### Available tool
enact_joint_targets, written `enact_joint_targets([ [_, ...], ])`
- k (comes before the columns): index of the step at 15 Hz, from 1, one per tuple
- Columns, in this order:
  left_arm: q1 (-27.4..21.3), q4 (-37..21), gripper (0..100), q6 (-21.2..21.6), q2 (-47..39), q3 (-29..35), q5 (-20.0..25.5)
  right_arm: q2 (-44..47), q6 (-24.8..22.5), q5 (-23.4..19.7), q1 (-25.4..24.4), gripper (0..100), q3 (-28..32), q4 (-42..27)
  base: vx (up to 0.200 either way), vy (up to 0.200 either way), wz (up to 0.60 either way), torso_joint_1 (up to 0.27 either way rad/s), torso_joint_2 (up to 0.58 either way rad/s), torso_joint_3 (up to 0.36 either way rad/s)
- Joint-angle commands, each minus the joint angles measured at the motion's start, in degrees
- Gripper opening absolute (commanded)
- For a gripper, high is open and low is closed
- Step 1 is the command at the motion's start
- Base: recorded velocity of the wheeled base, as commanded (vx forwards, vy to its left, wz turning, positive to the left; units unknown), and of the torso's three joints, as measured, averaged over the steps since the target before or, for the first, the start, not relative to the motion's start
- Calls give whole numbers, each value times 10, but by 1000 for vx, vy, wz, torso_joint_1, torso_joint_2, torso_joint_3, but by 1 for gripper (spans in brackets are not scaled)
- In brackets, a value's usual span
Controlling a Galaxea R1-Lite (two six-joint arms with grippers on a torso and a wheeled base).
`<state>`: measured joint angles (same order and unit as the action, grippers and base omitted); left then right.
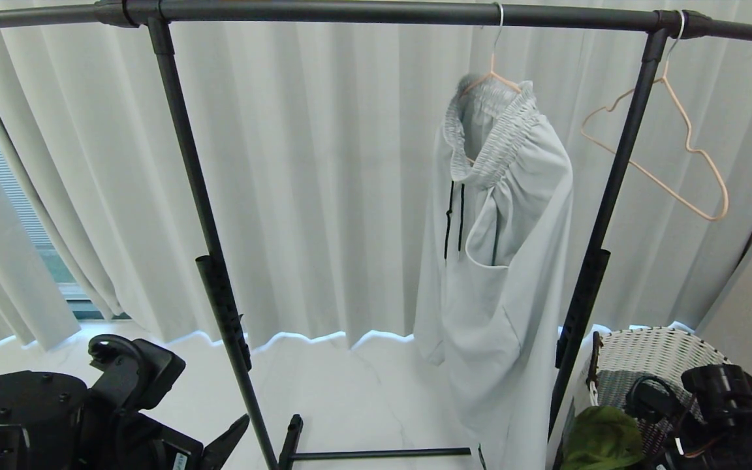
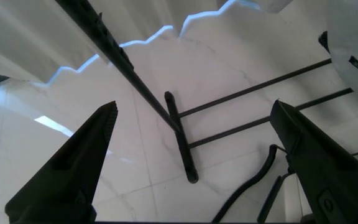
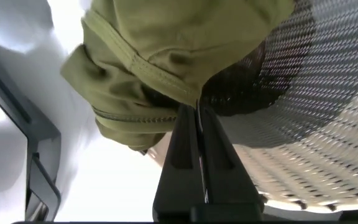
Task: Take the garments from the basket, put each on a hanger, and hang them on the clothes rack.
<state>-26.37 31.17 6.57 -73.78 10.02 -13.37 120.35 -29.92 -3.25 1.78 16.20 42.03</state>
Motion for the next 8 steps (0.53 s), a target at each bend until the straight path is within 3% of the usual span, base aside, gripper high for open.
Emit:
enact_joint_targets([
  [1,-2,0,100,1,0,4,0,-67,3,-2,-17,0,0,0,0,0,0,0,0,0],
  [4,-25,1,100,1,8,5,0,-155,19,-4,-60,0,36,-42,0,0,0,0,0,0],
  [6,-39,1,100,1,12,14,0,-222,34,-4,-85,0,111,-173,0,0,0,0,0,0],
  [7,-39,1,100,1,12,16,0,-227,35,-4,-86,0,117,-185,0,0,0,0,0,0],
  [8,-47,1,100,2,12,30,0,-280,63,-5,-112,0,196,-306,0,0,0,0,0,0],
])
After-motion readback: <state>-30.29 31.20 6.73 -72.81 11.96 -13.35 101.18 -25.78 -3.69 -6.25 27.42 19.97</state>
